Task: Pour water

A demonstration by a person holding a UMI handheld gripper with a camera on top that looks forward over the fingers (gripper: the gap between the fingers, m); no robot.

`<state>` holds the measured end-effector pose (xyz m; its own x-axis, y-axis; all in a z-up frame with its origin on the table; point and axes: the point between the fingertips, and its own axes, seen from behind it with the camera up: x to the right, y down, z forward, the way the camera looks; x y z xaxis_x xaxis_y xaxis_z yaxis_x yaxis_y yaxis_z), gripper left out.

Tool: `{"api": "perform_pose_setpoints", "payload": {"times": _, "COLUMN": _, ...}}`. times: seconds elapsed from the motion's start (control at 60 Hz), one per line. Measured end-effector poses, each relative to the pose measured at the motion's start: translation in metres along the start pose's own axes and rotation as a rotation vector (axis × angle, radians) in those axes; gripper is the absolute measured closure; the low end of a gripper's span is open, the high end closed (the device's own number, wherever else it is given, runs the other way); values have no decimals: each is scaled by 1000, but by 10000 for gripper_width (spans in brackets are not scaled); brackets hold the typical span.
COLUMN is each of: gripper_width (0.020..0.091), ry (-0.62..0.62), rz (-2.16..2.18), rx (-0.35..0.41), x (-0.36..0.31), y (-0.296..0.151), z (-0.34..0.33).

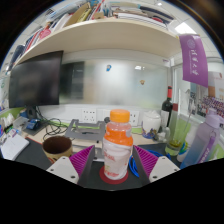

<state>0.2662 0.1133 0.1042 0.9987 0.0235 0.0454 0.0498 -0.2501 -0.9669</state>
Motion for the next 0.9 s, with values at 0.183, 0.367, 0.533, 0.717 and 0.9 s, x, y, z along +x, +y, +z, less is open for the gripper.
{"api": "perform_pose_setpoints", "payload": {"times": 0.183, "gripper_width": 337, "ry": 19, "rz": 22, "rx": -49, "x": -41, "y": -24, "z": -80}}
{"api": "perform_pose_setpoints", "payload": {"times": 0.367, "gripper_width": 315, "ry": 40, "rz": 42, "rx": -67, "x": -86, "y": -66, "z": -149}}
{"api": "perform_pose_setpoints", "payload": {"times": 0.533, "gripper_width": 313, "ry": 56, "rz": 86, "rx": -46, "x": -104, "y": -97, "z": -190}}
{"api": "perform_pose_setpoints", "payload": {"times": 0.717, "gripper_width": 316, "ry": 75, "rz": 62, "rx": -42, "x": -106, "y": -108, "z": -211}}
{"api": "perform_pose_setpoints", "payload": {"times": 0.9, "gripper_width": 316, "ry": 101, "rz": 57, "rx": -40, "x": -98, "y": -111, "z": -214}}
